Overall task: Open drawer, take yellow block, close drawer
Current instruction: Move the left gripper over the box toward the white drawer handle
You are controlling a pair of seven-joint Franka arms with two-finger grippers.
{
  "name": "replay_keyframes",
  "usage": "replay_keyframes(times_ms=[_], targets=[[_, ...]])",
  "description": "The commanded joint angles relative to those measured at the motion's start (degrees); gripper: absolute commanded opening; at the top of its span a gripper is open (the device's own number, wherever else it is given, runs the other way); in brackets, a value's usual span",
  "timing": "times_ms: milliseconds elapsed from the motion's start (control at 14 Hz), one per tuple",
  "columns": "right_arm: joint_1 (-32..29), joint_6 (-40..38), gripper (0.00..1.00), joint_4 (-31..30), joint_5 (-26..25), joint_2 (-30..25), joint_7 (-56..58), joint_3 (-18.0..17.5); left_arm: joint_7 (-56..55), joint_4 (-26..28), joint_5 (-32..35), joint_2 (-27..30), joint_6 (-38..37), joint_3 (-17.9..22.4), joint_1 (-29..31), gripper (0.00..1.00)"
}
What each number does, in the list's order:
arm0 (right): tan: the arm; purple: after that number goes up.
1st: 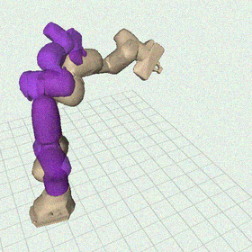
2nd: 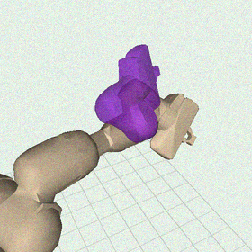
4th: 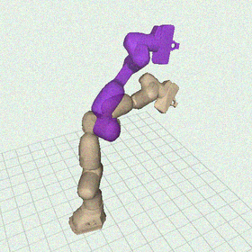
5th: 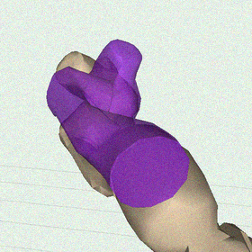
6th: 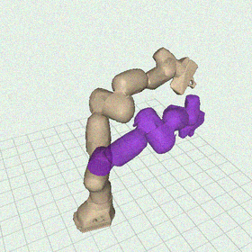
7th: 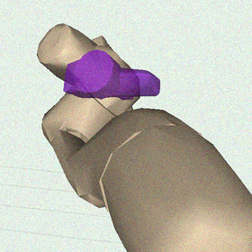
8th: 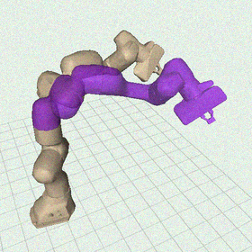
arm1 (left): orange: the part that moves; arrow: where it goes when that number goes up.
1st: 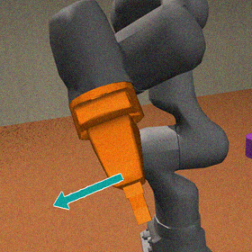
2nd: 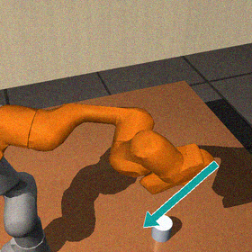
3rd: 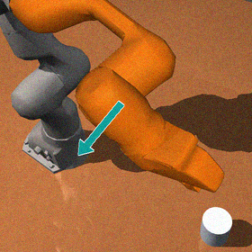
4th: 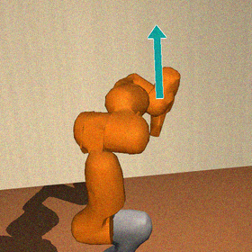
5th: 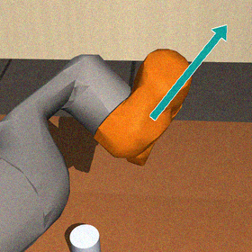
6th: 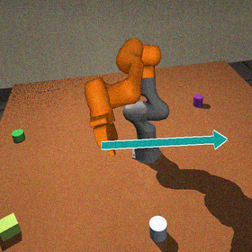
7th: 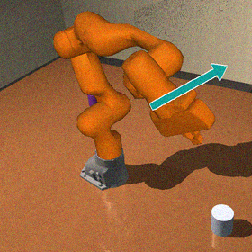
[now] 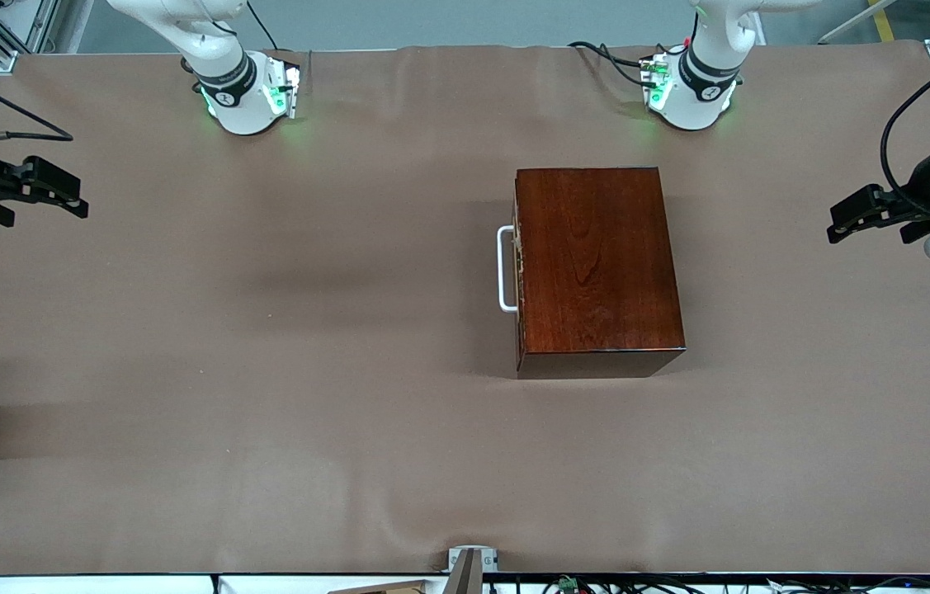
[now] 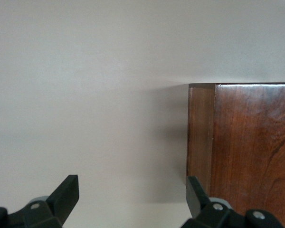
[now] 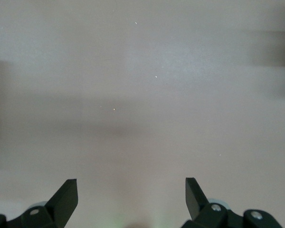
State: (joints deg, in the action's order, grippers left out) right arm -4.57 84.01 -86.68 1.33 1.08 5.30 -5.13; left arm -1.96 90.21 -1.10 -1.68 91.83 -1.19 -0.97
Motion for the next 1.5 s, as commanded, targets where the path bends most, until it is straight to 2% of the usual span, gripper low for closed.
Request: replay_keyframes(times_ms=[0,716,931,1146,1432], targets=[[0.3,0.1,1.00,0.4,0.1,0.2,0.5,0.0,-0.8,-0.9,0.6,-0.3,-0.1,-0.3,0.0,1.00],[0.4,0.1,1.00,0.4,0.1,0.2,0.5,0.0,0.1,-3.5,0.6,-1.7,0.0,-0.3,-0.9,1.00],[0.4,0.1,1.00,0.4,0.1,0.2,0.5,0.0,-1.6,-3.6,1.1,-2.3,0.0,-2.5,-5.6,1.00],[0.4,0.1,1.00,0.4,0.1,0.2,0.5,-0.1,-8.8,-4.1,0.3,-3.9,-0.2,-3.2,-11.6,1.00],[0.7,0.1,1.00,0.4,0.1,0.2,0.5,-0.1,-21.4,-11.0,-1.3,-10.3,-1.2,-3.8,-21.5,1.00]])
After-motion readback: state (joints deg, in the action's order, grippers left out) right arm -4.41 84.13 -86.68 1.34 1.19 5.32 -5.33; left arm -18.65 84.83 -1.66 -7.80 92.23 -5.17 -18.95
